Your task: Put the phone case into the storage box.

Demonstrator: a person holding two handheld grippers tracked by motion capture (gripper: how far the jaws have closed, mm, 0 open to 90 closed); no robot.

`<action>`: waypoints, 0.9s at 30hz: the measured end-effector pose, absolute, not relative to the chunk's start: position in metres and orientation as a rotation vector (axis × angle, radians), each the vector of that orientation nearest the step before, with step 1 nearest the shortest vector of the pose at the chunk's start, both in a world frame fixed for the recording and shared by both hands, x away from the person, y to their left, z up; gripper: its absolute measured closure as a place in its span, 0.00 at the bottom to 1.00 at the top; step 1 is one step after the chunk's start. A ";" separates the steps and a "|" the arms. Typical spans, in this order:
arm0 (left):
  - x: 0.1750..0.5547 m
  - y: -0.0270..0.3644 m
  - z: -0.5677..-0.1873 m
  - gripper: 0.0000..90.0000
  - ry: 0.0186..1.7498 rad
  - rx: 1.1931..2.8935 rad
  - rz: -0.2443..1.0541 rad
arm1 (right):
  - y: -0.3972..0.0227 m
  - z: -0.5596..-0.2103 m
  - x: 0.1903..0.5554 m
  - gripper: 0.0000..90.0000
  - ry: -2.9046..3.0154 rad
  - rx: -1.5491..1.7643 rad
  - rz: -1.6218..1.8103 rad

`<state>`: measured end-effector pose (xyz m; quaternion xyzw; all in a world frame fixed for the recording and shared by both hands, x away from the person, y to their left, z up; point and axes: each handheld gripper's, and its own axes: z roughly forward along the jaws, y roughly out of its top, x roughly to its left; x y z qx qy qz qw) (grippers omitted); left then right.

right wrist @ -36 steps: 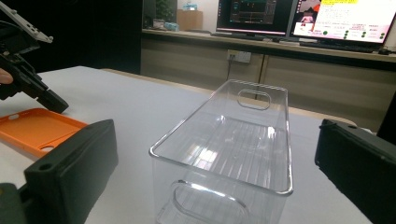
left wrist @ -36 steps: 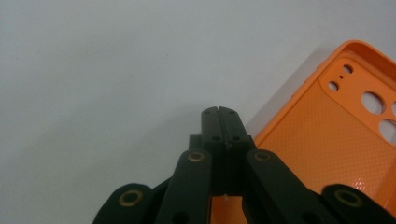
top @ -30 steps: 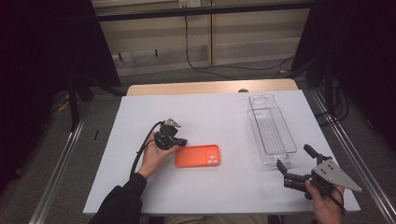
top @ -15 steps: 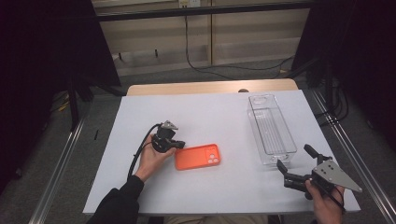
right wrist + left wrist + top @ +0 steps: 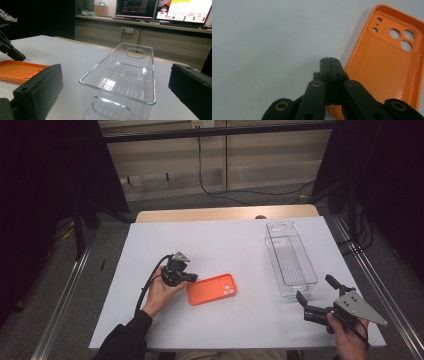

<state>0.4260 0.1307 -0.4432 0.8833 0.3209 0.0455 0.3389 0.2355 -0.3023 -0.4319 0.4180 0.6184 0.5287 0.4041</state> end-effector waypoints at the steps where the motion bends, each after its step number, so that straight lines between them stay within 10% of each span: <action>1: 0.425 0.131 -0.443 1.00 0.834 2.297 0.117 | -0.302 -0.432 0.235 0.00 1.561 1.057 1.336; 27: 0.411 0.136 -0.445 1.00 0.814 2.282 0.103 | -0.302 -0.432 0.235 0.00 1.566 1.059 1.330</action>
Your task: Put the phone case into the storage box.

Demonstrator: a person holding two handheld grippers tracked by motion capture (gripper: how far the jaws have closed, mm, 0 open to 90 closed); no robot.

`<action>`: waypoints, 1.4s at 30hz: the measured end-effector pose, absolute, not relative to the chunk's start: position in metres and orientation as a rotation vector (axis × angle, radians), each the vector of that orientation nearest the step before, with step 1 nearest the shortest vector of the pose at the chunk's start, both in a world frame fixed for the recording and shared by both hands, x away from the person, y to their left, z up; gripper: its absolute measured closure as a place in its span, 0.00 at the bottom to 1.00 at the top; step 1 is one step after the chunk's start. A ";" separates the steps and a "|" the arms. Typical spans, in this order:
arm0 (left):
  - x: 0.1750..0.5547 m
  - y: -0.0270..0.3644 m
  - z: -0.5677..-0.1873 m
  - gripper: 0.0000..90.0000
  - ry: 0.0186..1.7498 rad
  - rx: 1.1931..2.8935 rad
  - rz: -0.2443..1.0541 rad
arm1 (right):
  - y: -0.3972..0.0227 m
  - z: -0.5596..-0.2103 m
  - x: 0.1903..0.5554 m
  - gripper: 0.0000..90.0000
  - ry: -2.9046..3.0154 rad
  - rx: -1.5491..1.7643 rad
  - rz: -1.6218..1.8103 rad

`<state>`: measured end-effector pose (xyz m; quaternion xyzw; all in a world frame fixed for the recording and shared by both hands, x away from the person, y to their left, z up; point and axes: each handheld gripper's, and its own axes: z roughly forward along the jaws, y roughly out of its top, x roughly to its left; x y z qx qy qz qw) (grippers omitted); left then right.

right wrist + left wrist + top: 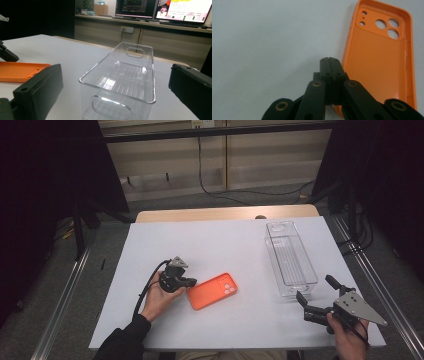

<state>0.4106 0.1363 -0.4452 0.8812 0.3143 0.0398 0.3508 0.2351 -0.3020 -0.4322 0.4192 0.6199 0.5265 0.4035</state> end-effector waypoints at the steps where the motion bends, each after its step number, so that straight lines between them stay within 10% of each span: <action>1: 0.410 0.136 -0.445 1.00 0.812 2.283 0.102 | -0.302 -0.432 0.235 0.00 1.566 1.058 1.330; 42: 0.398 0.140 -0.444 1.00 0.789 2.246 0.048 | -0.302 -0.432 0.235 0.00 1.565 1.055 1.333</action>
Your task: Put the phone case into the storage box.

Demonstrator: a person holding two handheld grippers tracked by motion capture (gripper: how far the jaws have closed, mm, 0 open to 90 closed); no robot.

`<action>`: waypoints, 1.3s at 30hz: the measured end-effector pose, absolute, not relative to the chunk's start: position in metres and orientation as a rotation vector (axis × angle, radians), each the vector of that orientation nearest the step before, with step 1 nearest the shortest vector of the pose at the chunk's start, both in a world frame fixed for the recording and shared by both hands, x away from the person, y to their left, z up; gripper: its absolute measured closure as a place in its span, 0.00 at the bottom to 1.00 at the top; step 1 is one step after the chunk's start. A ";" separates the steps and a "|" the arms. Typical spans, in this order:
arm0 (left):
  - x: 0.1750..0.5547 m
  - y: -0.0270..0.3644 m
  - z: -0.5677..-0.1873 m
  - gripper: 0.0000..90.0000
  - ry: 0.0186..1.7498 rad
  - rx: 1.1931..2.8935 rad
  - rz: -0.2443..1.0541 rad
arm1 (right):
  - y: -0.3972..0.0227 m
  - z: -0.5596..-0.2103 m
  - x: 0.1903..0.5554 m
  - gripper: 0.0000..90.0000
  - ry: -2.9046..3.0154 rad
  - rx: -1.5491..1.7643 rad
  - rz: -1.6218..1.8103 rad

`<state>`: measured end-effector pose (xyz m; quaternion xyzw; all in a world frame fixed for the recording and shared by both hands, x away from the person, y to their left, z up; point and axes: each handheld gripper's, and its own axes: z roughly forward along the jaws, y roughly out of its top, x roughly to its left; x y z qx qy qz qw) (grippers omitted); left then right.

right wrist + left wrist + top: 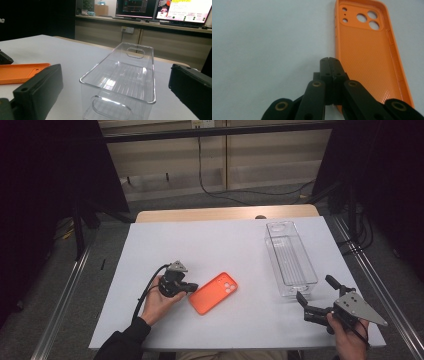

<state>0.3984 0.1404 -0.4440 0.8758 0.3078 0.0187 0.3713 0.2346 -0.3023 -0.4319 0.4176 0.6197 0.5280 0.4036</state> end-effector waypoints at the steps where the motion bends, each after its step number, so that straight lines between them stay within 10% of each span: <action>1: 0.399 0.142 -0.443 1.00 0.790 2.234 0.057 | -0.302 -0.432 0.235 0.00 1.564 1.053 1.334; 19: 0.397 0.149 -0.434 0.82 0.776 2.148 0.143 | -0.303 -0.432 0.234 0.00 1.565 1.052 1.332; 39: 0.388 0.157 -0.425 0.24 0.746 2.102 0.288 | -0.303 -0.431 0.233 0.00 1.559 1.058 1.333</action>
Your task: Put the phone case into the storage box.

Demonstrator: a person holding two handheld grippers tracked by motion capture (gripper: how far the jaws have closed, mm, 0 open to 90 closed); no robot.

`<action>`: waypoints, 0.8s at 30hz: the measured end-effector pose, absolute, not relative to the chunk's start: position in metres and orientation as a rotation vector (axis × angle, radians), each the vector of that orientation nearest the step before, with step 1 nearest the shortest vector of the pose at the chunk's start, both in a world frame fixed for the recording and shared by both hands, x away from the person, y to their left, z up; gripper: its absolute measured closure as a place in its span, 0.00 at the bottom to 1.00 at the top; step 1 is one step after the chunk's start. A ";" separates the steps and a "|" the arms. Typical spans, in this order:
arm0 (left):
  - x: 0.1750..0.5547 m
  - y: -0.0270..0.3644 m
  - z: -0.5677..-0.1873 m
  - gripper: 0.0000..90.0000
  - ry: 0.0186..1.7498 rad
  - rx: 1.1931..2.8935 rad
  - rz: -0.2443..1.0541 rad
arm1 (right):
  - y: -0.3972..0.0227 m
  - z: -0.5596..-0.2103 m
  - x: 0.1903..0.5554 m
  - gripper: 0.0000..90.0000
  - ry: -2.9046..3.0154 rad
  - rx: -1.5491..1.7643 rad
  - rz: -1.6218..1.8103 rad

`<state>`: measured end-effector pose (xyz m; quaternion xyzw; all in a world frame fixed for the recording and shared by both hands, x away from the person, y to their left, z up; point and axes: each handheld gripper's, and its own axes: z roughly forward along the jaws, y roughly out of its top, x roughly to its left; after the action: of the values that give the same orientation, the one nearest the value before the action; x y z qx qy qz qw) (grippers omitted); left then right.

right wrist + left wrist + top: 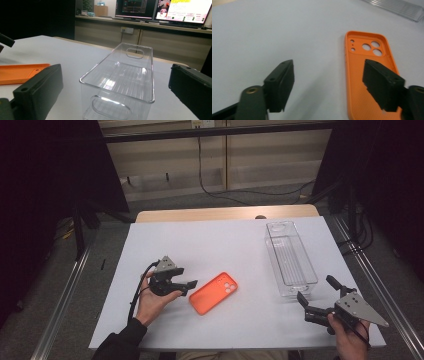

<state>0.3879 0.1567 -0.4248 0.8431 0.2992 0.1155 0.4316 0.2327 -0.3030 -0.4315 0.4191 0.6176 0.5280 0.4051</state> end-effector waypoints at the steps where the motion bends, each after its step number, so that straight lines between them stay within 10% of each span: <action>1: 0.387 0.157 -0.424 0.19 0.751 2.104 0.293 | -0.303 -0.431 0.233 0.00 1.559 1.057 1.332; 7: 0.381 0.161 -0.419 0.05 0.737 2.091 0.310 | -0.303 -0.432 0.233 0.00 1.561 1.055 1.334; 24: 0.372 0.158 -0.419 0.08 0.708 2.148 0.133 | -0.303 -0.432 0.233 0.00 1.559 1.056 1.330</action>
<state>0.3721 0.1583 -0.4187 0.8586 0.2831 0.0532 0.4240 0.2329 -0.3029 -0.4317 0.4186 0.6180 0.5273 0.4060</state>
